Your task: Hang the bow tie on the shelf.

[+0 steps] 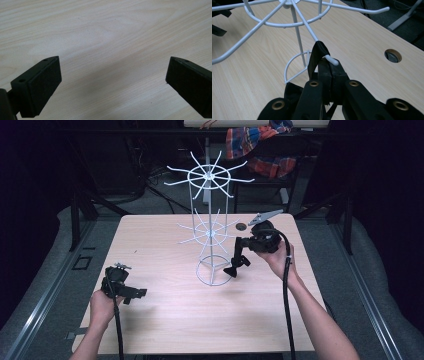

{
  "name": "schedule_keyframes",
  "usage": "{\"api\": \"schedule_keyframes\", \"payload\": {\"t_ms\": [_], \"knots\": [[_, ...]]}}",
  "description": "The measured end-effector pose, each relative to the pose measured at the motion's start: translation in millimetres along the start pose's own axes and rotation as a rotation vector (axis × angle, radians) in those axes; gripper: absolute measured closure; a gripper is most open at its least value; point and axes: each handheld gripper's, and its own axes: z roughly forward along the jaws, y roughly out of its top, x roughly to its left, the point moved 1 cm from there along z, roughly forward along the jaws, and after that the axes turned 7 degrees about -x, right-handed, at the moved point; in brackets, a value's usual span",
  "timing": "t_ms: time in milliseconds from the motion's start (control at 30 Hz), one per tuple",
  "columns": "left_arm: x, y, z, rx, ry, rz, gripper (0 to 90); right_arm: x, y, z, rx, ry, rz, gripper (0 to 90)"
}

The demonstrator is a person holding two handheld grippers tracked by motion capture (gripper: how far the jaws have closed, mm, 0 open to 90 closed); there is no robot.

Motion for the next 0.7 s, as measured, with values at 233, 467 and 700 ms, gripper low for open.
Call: {"api": "schedule_keyframes", "payload": {"t_ms": [233, 467, 700], "knots": [[-0.6, 0.1, 0.9, 0.000, 0.000, 0.004, 0.1, 0.4, -4.3, 6.7, 0.032, 0.011, 0.000, 87.0], [-0.4, 0.0, 0.8, 0.000, -0.001, 0.001, 0.1, -0.3, -5.4, 7.1, 0.043, 0.022, -0.001, 74.3], [-1.0, 0.6, 1.1, -0.003, -0.003, -0.001, 0.1, -3.5, -8.5, -0.3, 0.046, 0.020, 0.011, 57.1]]}}
